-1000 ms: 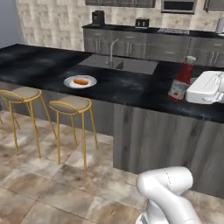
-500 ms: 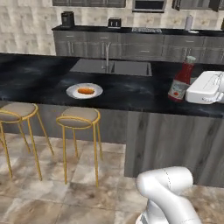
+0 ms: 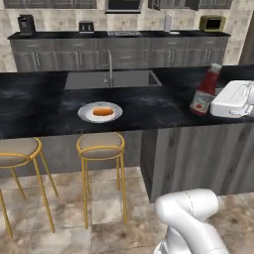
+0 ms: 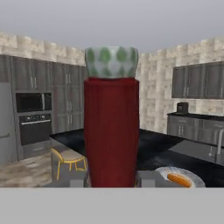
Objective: Move the hot dog bun to the plate on the dining table and place the condiment next to that plate. Then navigate to the fridge and take the sausage and place it on the plate as well.
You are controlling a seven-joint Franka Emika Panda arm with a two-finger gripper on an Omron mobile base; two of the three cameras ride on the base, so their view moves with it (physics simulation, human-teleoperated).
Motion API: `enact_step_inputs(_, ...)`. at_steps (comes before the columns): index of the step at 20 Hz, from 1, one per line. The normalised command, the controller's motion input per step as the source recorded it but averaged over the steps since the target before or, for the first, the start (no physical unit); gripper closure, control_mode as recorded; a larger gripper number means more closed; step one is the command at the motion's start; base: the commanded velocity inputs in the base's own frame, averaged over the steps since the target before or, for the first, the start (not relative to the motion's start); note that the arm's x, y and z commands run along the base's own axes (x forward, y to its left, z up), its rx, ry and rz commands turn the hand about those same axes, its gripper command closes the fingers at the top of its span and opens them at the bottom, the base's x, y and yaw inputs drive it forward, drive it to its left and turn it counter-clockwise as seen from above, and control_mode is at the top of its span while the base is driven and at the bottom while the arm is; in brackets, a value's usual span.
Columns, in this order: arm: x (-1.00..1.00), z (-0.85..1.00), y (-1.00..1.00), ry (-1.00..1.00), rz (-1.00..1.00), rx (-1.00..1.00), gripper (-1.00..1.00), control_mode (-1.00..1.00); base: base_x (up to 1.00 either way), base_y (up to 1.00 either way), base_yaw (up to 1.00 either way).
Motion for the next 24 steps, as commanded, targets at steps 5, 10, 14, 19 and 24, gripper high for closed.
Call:
enact_step_inputs(5,0.0,0.0,0.0,0.0,0.0,0.0,1.0,1.0,0.5,0.93,-0.51)
enact_step_inputs(10,0.0,0.0,0.0,0.0,0.0,0.0,1.0,1.0,0.63,0.37,-0.32)
enact_step_inputs(14,0.0,0.0,0.0,0.0,0.0,0.0,1.0,1.0,0.69,0.0,-0.05)
enact_step_inputs(19,0.0,0.0,0.0,0.0,0.0,0.0,1.0,1.0,0.72,0.0,0.0)
enact_step_inputs(24,0.0,0.0,0.0,0.0,0.0,0.0,1.0,1.0,0.76,0.0,0.06)
